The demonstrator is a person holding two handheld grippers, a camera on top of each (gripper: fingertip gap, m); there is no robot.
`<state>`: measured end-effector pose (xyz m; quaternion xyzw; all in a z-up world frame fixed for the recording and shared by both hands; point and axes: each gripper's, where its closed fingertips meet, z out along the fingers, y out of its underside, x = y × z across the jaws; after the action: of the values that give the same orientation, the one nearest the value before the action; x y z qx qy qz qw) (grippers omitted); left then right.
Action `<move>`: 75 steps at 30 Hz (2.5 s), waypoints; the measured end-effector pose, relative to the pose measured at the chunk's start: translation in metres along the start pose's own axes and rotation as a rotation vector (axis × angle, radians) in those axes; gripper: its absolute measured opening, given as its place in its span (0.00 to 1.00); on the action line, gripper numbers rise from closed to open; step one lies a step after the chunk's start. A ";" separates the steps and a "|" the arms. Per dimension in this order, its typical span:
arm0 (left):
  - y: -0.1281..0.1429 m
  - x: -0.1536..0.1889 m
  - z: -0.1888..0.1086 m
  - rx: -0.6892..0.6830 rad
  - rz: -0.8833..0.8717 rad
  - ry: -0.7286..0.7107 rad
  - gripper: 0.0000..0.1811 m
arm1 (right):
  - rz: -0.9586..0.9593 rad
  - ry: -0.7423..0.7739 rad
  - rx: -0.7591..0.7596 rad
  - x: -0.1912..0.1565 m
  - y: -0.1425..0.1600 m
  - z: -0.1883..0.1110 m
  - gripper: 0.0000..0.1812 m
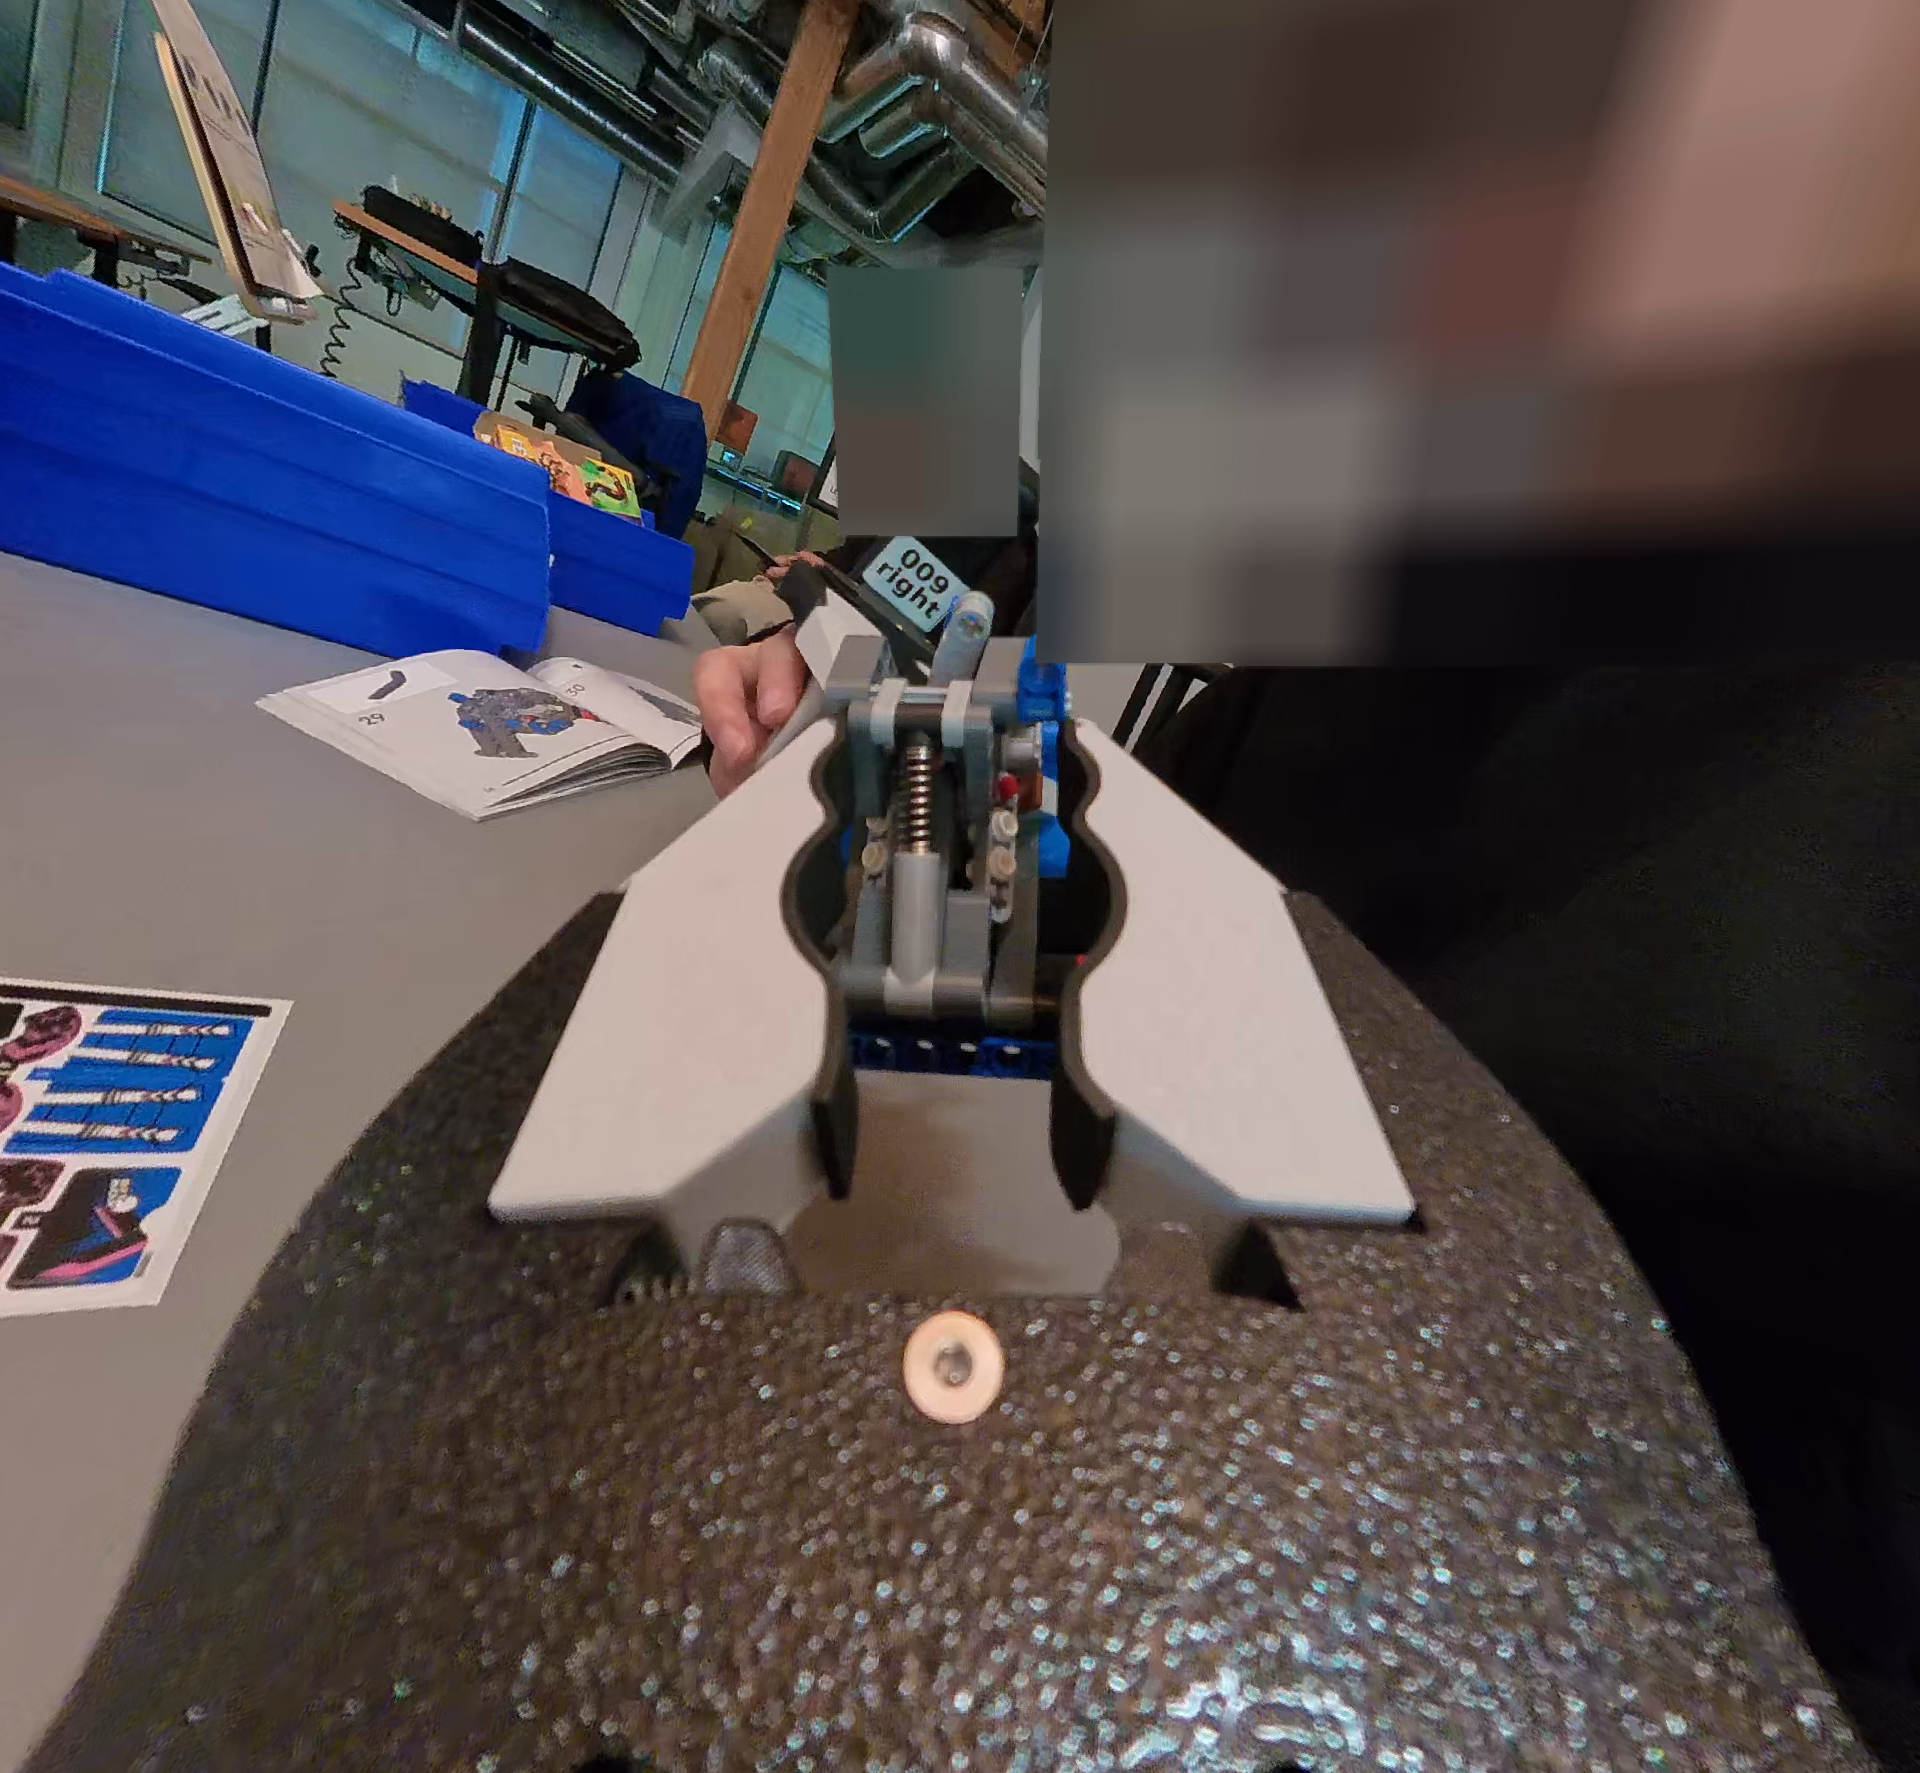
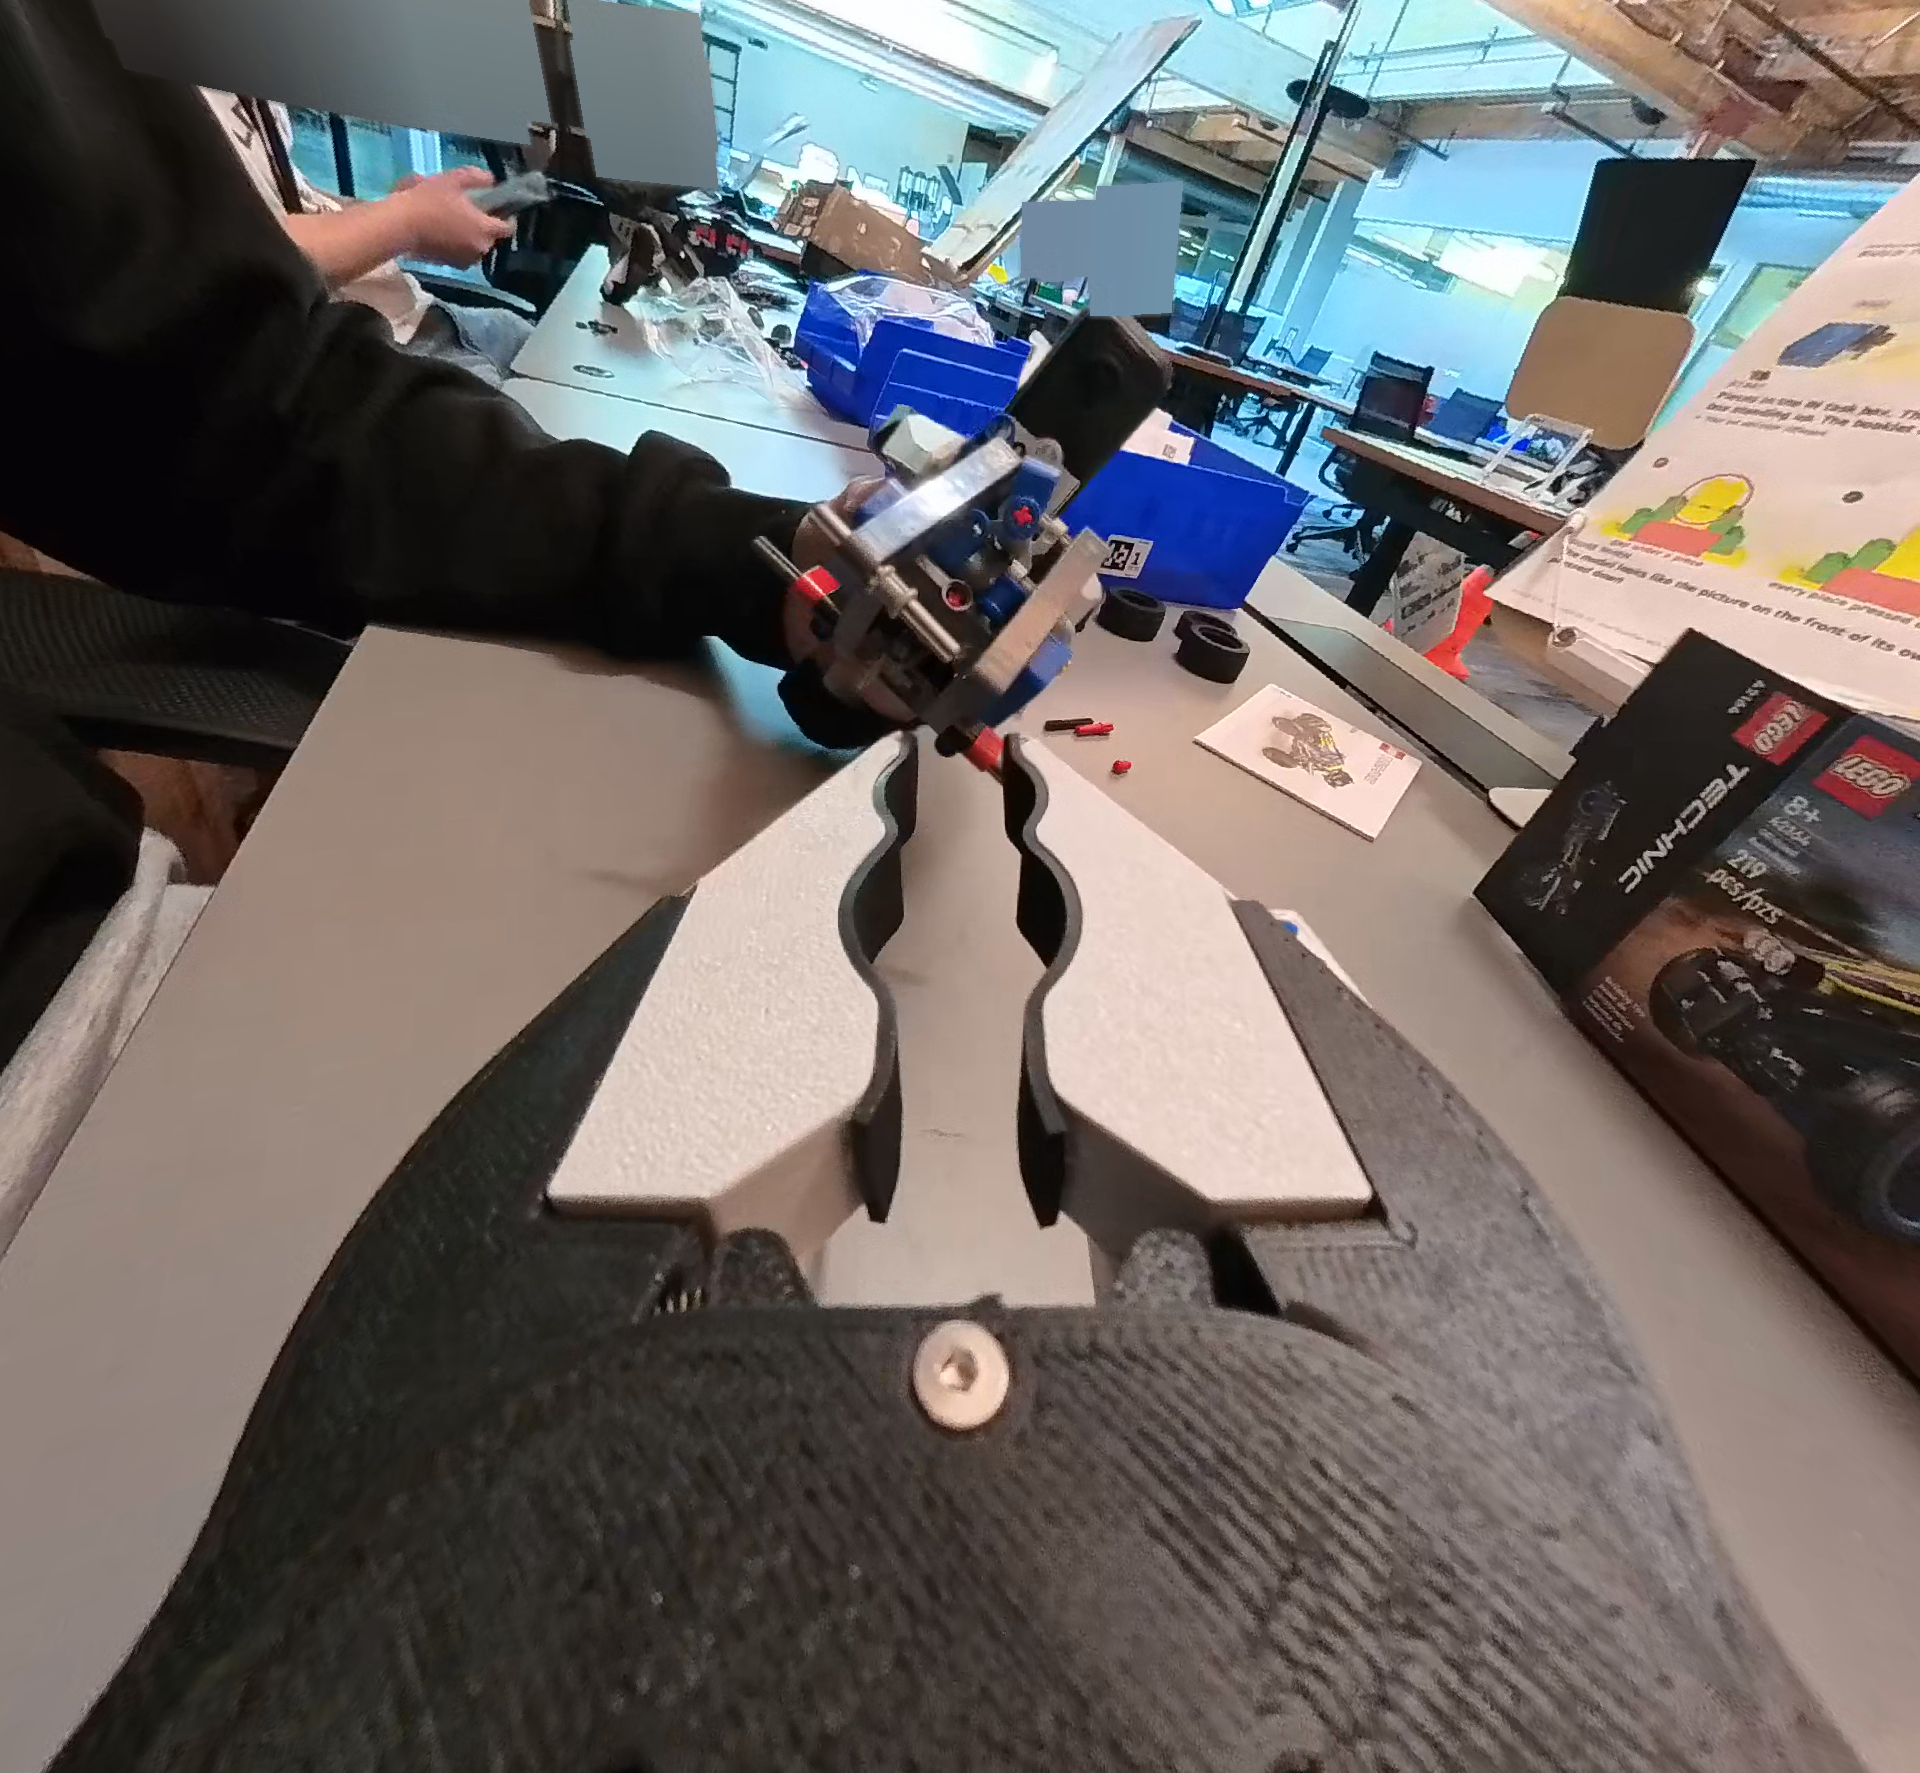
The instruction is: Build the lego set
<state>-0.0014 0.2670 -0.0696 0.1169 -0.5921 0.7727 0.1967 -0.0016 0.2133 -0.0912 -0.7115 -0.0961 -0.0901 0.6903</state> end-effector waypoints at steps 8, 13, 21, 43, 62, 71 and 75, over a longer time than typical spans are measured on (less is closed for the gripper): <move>0.012 0.005 0.006 -0.094 0.143 -0.017 0.20 | 0.181 -0.020 0.062 0.005 -0.006 0.002 0.10; 0.026 0.008 0.012 -0.198 0.310 -0.044 0.20 | 0.320 -0.121 0.028 -0.006 0.002 0.009 0.11; 0.042 0.007 0.019 -0.329 0.531 -0.090 0.20 | 0.354 -0.169 -0.015 -0.014 0.008 0.011 0.09; 0.050 0.000 0.017 -0.426 0.665 -0.163 0.12 | 0.438 -0.152 -0.073 -0.009 0.017 0.011 0.08; 0.045 -0.001 0.019 -0.402 0.681 -0.183 0.12 | 0.554 -0.171 -0.132 -0.011 0.026 0.012 0.09; 0.051 -0.008 0.018 -0.445 0.574 -0.222 0.12 | 0.623 -0.169 -0.178 -0.009 0.034 0.011 0.07; 0.052 -0.010 0.017 -0.454 0.536 -0.230 0.12 | 0.637 -0.168 -0.189 -0.008 0.037 0.010 0.07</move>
<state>-0.0164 0.2373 -0.1146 -0.0028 -0.7763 0.6275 -0.0597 0.0000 0.2226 -0.1290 -0.7715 0.0831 0.1804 0.6044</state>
